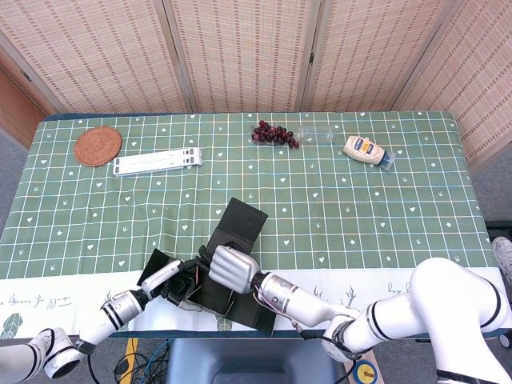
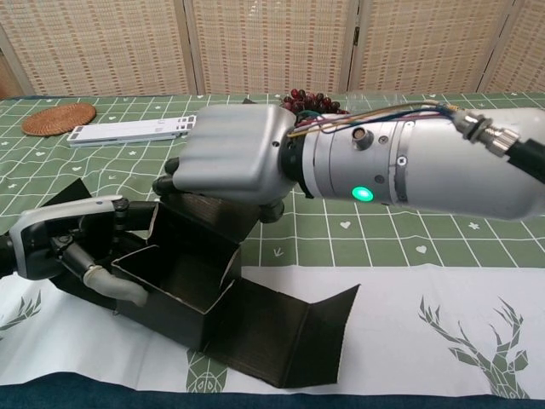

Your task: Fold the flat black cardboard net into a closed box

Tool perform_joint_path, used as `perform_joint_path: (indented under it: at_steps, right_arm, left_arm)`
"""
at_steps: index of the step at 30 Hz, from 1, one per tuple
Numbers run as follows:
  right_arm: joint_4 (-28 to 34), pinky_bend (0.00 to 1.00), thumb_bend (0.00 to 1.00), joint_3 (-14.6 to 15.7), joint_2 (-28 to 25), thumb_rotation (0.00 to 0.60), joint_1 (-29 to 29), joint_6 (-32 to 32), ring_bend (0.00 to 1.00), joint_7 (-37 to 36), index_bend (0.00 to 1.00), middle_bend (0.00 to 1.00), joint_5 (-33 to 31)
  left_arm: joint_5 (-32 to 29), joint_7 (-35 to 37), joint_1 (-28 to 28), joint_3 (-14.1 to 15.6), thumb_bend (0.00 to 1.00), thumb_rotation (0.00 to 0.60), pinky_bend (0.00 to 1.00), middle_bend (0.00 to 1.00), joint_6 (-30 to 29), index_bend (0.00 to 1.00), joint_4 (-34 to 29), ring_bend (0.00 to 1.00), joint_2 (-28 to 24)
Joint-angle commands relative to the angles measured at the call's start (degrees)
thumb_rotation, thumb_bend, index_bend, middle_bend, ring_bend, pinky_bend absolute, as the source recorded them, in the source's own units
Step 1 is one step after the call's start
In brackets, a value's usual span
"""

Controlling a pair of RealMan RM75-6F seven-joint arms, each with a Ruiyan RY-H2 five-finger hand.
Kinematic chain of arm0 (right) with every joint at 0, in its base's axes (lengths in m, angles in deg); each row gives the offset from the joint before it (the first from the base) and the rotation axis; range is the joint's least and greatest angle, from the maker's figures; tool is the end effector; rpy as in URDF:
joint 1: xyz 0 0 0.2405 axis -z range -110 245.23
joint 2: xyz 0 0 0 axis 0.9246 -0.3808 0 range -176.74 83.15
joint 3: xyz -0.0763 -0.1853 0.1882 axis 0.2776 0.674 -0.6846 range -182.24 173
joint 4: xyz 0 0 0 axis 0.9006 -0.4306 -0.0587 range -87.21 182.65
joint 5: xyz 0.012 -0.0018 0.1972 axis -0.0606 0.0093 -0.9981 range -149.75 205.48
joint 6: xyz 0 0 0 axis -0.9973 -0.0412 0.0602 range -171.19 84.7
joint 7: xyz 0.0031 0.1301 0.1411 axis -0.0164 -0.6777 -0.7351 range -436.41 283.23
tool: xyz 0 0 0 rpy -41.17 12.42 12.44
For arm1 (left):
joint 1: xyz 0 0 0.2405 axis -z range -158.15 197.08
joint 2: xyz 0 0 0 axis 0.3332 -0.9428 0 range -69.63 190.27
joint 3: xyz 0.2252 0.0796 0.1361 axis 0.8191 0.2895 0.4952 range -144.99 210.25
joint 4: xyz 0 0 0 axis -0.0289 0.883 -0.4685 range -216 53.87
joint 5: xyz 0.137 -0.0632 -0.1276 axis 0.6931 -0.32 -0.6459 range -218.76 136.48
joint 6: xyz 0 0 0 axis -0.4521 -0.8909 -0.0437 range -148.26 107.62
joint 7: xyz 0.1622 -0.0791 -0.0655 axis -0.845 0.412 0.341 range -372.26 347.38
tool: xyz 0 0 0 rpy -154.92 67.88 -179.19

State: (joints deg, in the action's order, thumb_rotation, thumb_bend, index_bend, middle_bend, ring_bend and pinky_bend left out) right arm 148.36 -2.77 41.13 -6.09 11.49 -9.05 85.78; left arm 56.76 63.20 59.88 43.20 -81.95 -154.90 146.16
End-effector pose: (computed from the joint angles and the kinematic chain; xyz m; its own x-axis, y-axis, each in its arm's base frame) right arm 0.0302 -0.3332 -0.0710 0.8351 0.3925 0.3855 0.0584 -0.7600 0.6473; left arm -0.1970 0.3155 -0.0442 -0.4033 0.7799 0.4786 0.7970 0.0425 0.6024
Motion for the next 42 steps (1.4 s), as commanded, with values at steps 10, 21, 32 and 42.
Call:
perform_joint_path:
  at_steps: [10,21,32,42]
  right_arm:
    - [0.73,0.96,0.2,-0.25,-0.19,0.6,1.02,0.19,0.77,-0.19,0.0,0.05,-0.89]
    - [2.04,0.96,0.16,-1.54,-1.05,0.6,2.66,1.66,0.73,-2.99,0.0,0.0,-0.36]
    - [8.32,0.96,0.16,-3.43,-6.85,0.6,9.91,6.32,0.73,-19.78,0.0,0.0,7.96]
    - [8.56,0.96,0.17,0.11,-12.65,0.6,20.82,13.91,0.72,-37.49,0.0,0.0,20.06]
  left_arm:
    - [-0.42,-0.62,0.31,-0.16,0.1,0.6,0.85,0.2,0.39,0.25,-0.46,0.55,-0.03]
    - [-1.78,-1.24,0.36,-0.75,0.1,0.6,0.85,0.2,1.03,0.25,-1.12,0.55,-0.62]
    - [-4.08,1.62,-0.27,-1.84,0.1,0.6,0.85,0.2,1.13,0.26,-3.46,0.54,-4.17]
    - [-3.71,11.9,-0.51,-2.14,0.1,0.6,0.85,0.2,-0.55,0.26,-4.89,0.54,-9.67]
